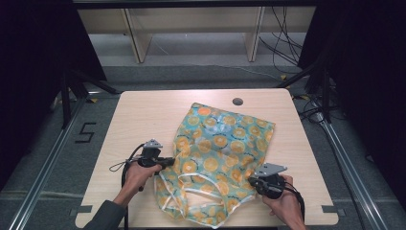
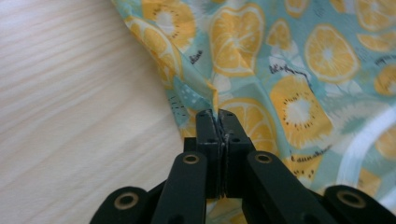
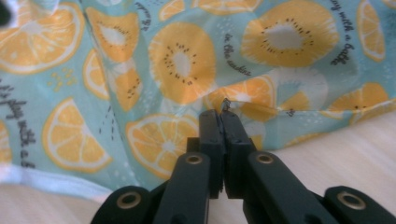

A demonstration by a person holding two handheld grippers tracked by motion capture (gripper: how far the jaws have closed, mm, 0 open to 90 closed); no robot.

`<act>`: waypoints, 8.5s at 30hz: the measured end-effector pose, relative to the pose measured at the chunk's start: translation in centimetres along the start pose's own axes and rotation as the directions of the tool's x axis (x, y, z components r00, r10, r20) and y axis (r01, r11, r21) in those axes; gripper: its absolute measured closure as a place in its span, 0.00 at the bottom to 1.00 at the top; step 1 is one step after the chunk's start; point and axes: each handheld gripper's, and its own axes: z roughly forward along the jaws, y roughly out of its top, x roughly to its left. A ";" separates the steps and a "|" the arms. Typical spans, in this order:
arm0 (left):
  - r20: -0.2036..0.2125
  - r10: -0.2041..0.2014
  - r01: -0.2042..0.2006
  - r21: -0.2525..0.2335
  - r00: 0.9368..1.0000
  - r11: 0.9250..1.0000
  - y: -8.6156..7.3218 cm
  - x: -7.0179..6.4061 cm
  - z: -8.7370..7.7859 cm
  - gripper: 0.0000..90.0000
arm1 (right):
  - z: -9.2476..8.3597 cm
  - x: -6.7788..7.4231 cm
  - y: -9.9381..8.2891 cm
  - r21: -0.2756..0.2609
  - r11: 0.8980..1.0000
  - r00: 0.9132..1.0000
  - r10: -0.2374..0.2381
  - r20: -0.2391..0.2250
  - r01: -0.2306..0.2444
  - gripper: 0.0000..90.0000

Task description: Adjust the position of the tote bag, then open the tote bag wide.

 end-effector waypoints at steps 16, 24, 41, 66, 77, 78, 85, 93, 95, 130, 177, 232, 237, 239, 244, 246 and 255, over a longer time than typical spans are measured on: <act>0.104 0.139 -0.140 0.006 0.985 0.990 -1.1 -5.9 -0.2 0.99 | -1.9 -5.5 -1.1 -0.034 0.998 0.989 0.051 0.135 -0.047 1.00; 0.128 0.165 -0.167 0.000 0.978 0.986 -1.5 -7.7 -0.7 0.99 | -2.0 -6.4 -0.8 -0.051 0.997 0.988 0.057 0.142 -0.050 1.00; 0.159 0.140 -0.139 -0.015 0.977 0.990 -3.1 -7.1 -3.3 0.99 | -1.9 -5.3 0.1 -0.086 0.996 0.995 0.014 0.097 -0.006 1.00; 0.256 0.334 -0.348 0.011 0.907 0.937 -3.0 -14.4 -5.5 0.26 | -4.3 -3.7 0.8 -0.160 0.983 0.996 0.094 0.009 -0.092 0.69; 0.176 0.548 -0.567 0.082 0.818 0.819 -4.2 -13.6 -3.3 0.58 | -4.0 -3.5 1.0 -0.150 0.986 0.997 0.076 -0.011 -0.077 0.67; 0.185 0.576 -0.599 0.103 0.796 0.794 -3.9 -13.3 -3.2 0.66 | -3.9 -3.6 1.0 -0.156 0.986 0.998 0.066 -0.007 -0.066 0.67; 0.137 0.482 -0.483 -0.027 0.865 0.875 -1.4 -12.3 -3.3 0.99 | -4.2 -3.2 1.1 -0.152 0.982 0.993 0.114 -0.019 -0.116 0.69; 0.095 0.388 -0.373 -0.138 0.917 0.917 3.3 -10.8 -4.3 1.00 | -4.8 -3.5 1.4 -0.184 0.980 0.997 0.069 -0.045 -0.076 0.69; 0.093 0.363 -0.346 -0.157 0.927 0.925 4.7 -10.0 -4.7 1.00 | -5.1 -3.5 1.7 -0.191 0.978 0.995 0.071 -0.073 -0.083 0.68; 0.083 0.099 -0.079 -0.221 0.992 0.972 10.4 -0.9 -0.7 0.99 | -0.3 -3.8 6.5 -0.103 0.990 0.994 -0.099 -0.038 0.095 1.00; 0.183 0.034 -0.019 -0.078 0.982 0.997 5.3 -6.5 0.6 0.56 | 4.3 -11.7 14.5 -0.018 0.994 0.993 0.107 0.040 -0.106 1.00; -0.050 0.290 -0.294 -0.134 0.956 0.946 9.7 -11.2 -2.7 0.36 | 5.4 -14.2 15.5 -0.012 0.992 0.984 0.130 0.125 -0.129 0.99; -0.040 0.408 -0.410 -0.097 0.912 0.907 11.6 -13.5 -1.1 0.45 | 5.4 -14.2 15.5 -0.002 0.987 0.980 0.157 0.124 -0.158 0.99; -0.001 0.454 -0.453 -0.076 0.891 0.888 11.3 -14.6 -0.8 0.49 | 5.5 -14.4 15.4 -0.005 0.988 0.979 0.155 0.132 -0.156 0.99; -0.002 0.485 -0.485 0.045 0.874 0.874 10.9 -14.7 0.7 0.49 | 5.8 -14.8 15.3 -0.004 0.991 0.982 0.134 0.135 -0.134 0.99; -0.057 0.484 -0.476 0.114 0.873 0.872 11.1 -13.2 1.9 0.43 | 5.9 -14.6 15.2 -0.004 0.991 0.982 0.134 0.135 -0.134 0.99; -0.088 0.429 -0.405 0.202 0.899 0.892 11.1 -8.8 4.7 0.41 | 3.6 -13.7 15.5 -0.102 0.990 0.988 0.112 0.103 -0.102 0.89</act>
